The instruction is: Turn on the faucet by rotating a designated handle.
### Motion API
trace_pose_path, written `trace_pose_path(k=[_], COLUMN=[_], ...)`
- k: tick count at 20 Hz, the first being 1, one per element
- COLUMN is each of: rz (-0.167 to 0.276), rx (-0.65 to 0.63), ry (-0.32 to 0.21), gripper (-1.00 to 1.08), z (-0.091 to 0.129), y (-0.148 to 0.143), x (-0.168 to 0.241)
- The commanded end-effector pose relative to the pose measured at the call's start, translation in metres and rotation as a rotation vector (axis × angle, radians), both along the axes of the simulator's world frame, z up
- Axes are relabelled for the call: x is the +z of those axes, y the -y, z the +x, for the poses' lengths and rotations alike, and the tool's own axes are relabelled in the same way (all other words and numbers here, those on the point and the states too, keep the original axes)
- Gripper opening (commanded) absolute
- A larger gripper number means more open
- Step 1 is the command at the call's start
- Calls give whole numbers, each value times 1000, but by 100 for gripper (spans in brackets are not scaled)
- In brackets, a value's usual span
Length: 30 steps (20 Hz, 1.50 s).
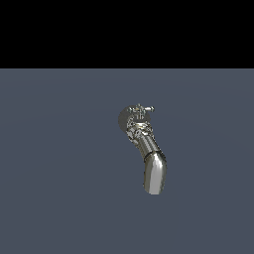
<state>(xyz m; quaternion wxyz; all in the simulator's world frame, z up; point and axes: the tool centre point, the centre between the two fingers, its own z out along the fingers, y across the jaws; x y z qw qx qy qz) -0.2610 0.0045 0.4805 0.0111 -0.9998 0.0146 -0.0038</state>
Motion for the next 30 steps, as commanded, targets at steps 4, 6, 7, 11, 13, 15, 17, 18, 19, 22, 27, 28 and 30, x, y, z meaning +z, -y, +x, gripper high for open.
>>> trace_pose_path(k=[4,6,7,11,13,15,17,18,19,22,27,28,30], rz=[7,40,41,103,83,106,130,142,155,183,156,167,108], rx=[-51,-103,-81,-221,-121,-192,-320,-392,-429,-614,-720,-639,-557], ry=[-118,-180,-197,-187,-161,-152,-162,-196,-171,-157,-98,-92,-99], gripper=[-21,-31,-20,-48,-38,-59,-72,-60,-40,27,9,45,14], z=[20,22,27,50,71,90,98,92,108,124,174,188,188], y=[9,25,15,51,19,24,40,45,42,80,89,55,42], x=[-77,-121,-139,-168,-166,-185,-212,-236,-239,-252,-294,-301,-320])
